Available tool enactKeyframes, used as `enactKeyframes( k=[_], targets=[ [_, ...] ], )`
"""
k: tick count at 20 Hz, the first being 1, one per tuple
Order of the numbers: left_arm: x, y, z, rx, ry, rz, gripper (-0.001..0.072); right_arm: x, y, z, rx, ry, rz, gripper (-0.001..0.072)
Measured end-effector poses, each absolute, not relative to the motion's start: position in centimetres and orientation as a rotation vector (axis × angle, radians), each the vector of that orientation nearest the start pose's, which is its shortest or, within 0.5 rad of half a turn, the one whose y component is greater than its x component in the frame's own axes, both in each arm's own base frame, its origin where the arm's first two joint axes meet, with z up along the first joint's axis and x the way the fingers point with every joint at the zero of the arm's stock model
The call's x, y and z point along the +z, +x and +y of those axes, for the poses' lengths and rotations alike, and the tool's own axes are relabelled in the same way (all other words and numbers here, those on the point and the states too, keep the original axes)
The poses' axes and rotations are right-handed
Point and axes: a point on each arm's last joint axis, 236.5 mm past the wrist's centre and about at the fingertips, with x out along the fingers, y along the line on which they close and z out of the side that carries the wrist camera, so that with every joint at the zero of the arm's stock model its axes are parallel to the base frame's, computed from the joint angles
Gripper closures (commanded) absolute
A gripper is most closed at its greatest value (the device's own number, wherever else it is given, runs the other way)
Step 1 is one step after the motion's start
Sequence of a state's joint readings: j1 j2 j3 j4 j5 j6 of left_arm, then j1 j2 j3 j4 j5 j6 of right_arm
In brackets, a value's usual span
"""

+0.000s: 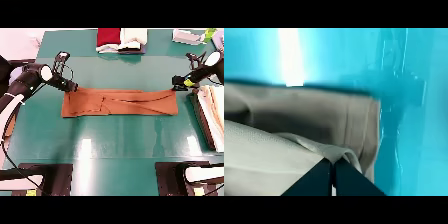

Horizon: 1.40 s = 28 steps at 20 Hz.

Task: Fold the shirts.

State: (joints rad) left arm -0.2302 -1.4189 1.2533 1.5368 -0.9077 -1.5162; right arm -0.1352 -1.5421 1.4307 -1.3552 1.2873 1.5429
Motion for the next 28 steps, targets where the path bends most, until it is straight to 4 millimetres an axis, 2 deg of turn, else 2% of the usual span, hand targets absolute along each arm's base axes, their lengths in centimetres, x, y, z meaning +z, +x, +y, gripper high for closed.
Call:
enactKeyframes(
  k=[1,2,5,6,7,8,9,11,13,16,18,21,22,23,25,26,28],
  targets=[
    [0.6,45.1,-11.2,-0.249,0.138,1.065,0.0254,-1.0,43.2,-0.8,0.04,0.263,1.377,0.0337],
    [0.4,45.1,-11.2,-0.248,0.137,1.07,0.0291,-1.2,43.6,-0.7,0.043,0.262,1.376,0.0323],
    [0.5,44.6,-11.1,-0.24,0.125,1.094,0.0292,-0.6,44.6,-0.8,0.044,0.261,1.357,0.0322],
    [0.8,44.2,-11.0,-0.239,0.123,1.101,0.032,-0.3,44.5,-1.2,0.039,0.264,1.356,0.0323],
    [1.0,43.8,-11.0,-0.238,0.121,1.113,0.0567,0.1,44.2,-1.6,0.033,0.267,1.355,0.0319],
    [1.1,43.2,-10.9,-0.238,0.121,1.131,0.0672,0.4,43.8,-2.1,0.025,0.274,1.35,0.0229],
    [1.3,42.9,-10.8,-0.239,0.12,1.138,0.0673,0.4,43.1,-2.6,0.014,0.283,1.357,0.0071],
    [1.6,42.2,-11.0,-0.245,0.105,1.156,0.0674,-0.1,41.5,-3.6,-0.01,0.306,1.376,0.0055],
    [1.9,41.9,-11.8,-0.265,0.067,1.159,0.0674,-1.5,39.6,-4.0,-0.027,0.329,1.421,0.0055],
    [2.4,41.7,-13.7,-0.308,0.012,1.148,0.0682,-4.1,37.3,-3.2,-0.022,0.36,1.481,0.0058],
    [2.7,41.5,-15.2,-0.339,-0.001,1.137,0.0682,-5.5,36.5,-2.1,-0.006,0.371,1.498,0.0063],
    [2.9,41.0,-17.2,-0.382,0.003,1.129,0.0682,-7.0,35.9,-0.9,0.008,0.368,1.507,0.0141],
    [2.9,40.8,-17.8,-0.395,0.005,1.129,0.0683,-7.3,35.8,-0.6,0.012,0.366,1.507,0.0192],
    [2.9,40.7,-18.2,-0.405,0.009,1.125,0.0683,-7.5,35.8,-0.2,0.018,0.364,1.504,0.0341],
    [3.0,40.3,-19.1,-0.424,0.016,1.124,0.0683,-7.8,35.8,0.6,0.031,0.365,1.502,0.0532],
    [3.0,40.2,-19.5,-0.433,0.02,1.123,0.0683,-7.9,35.9,0.8,0.036,0.363,1.498,0.0683],
    [3.1,39.9,-20.2,-0.447,0.017,1.123,0.0683,-7.9,35.9,1.2,0.044,0.357,1.496,0.0697]
  ],
)
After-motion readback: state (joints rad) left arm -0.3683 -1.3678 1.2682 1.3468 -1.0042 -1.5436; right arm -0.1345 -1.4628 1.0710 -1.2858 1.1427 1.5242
